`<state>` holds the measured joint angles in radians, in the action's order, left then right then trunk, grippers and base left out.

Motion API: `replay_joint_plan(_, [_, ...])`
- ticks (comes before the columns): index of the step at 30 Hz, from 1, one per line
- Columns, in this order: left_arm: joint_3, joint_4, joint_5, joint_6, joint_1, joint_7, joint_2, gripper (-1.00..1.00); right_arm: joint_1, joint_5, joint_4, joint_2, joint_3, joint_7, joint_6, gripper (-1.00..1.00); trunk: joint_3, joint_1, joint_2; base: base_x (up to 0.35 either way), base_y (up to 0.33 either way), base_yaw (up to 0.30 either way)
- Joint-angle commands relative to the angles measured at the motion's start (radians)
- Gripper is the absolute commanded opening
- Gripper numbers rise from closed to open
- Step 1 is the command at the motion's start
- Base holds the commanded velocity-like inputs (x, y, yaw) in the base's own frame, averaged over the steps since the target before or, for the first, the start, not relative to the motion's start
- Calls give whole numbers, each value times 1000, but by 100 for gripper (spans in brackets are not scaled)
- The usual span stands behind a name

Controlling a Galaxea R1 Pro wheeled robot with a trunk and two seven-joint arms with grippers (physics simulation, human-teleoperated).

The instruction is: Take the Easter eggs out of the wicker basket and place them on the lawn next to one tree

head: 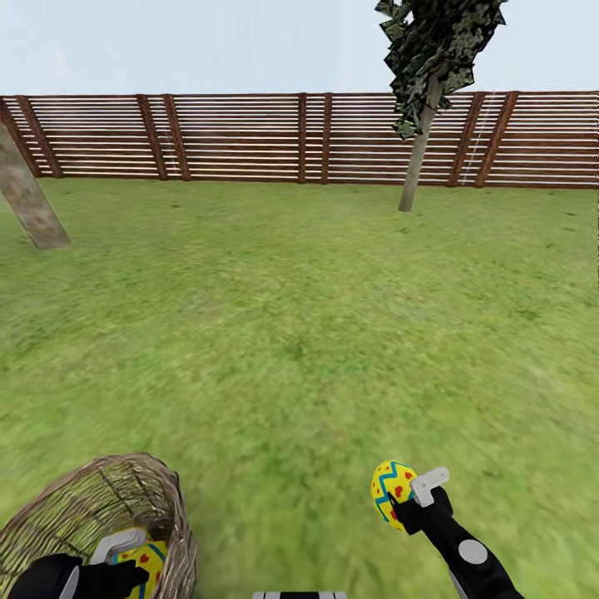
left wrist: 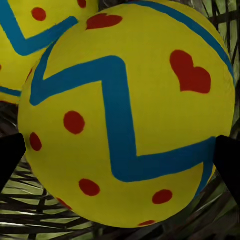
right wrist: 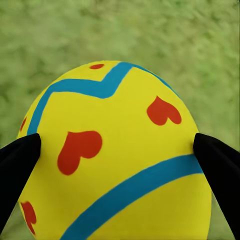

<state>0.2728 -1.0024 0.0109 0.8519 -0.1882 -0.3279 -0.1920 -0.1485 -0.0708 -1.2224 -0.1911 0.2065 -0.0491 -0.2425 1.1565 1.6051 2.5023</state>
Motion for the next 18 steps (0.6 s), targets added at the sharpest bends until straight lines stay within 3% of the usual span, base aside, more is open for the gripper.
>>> replay_joint_plan(1, [2,-1,1,6,0,-3,1,-100,0,-7,-2,-2,2,-3,-6,-100,-3,-1,0,0,0,0])
replay_joint_plan(11, [2,-1,3,6,0,-3,2,-100,0,-6,-5,-5,2,-13,-3,-100,-42,-5,-2,0,0,6])
replay_joint_plan(18, [3,-10,1,3,0,-3,0,-100,0,-7,-5,-4,4,-12,-5,-100,-64,-32,-51,0,0,179])
